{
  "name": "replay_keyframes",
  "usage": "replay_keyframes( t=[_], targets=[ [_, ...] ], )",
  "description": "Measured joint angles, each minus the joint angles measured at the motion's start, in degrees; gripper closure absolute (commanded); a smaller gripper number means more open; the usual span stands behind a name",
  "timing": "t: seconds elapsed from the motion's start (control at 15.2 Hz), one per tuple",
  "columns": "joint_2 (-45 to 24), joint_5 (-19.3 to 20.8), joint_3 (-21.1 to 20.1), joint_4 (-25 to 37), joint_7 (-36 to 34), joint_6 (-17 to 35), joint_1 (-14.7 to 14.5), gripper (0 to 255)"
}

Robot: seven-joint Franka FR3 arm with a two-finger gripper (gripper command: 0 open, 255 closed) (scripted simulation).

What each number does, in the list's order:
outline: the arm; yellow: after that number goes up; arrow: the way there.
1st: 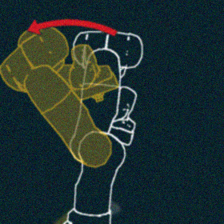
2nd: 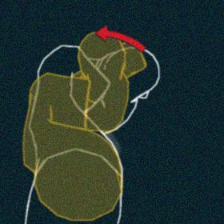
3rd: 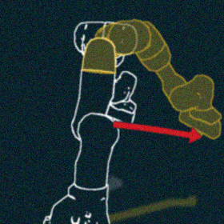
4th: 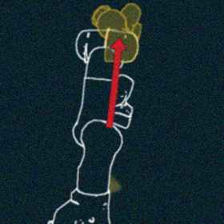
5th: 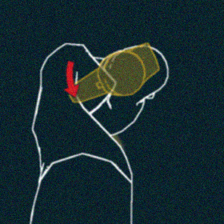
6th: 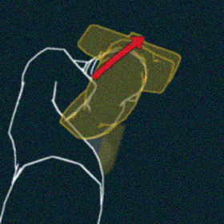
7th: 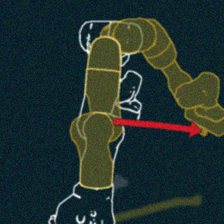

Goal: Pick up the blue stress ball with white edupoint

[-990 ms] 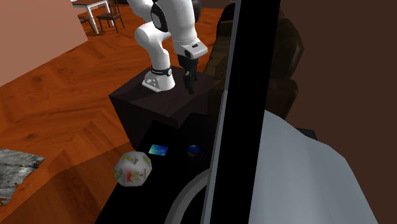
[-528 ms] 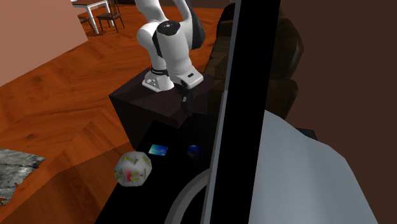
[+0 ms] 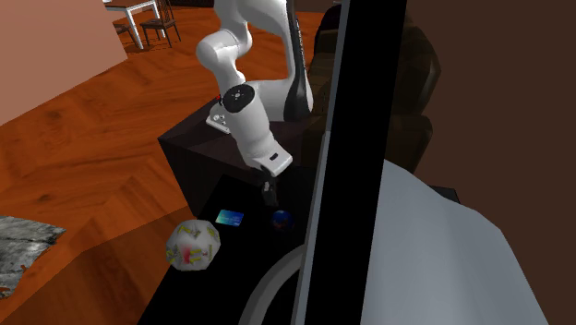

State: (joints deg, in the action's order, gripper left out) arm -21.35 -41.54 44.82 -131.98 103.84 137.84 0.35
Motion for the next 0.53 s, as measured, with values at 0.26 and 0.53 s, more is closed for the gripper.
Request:
replay_keyframes(
  t=[0.26, 0.53],
  targets=[
    [-10.46, -7.37, -6.19, 8.47, 8.22, -2.52, 8.23, 0],
    [-15.09, -10.40, -9.05, 11.84, 11.06, -2.55, 11.26, 0]
  ],
)
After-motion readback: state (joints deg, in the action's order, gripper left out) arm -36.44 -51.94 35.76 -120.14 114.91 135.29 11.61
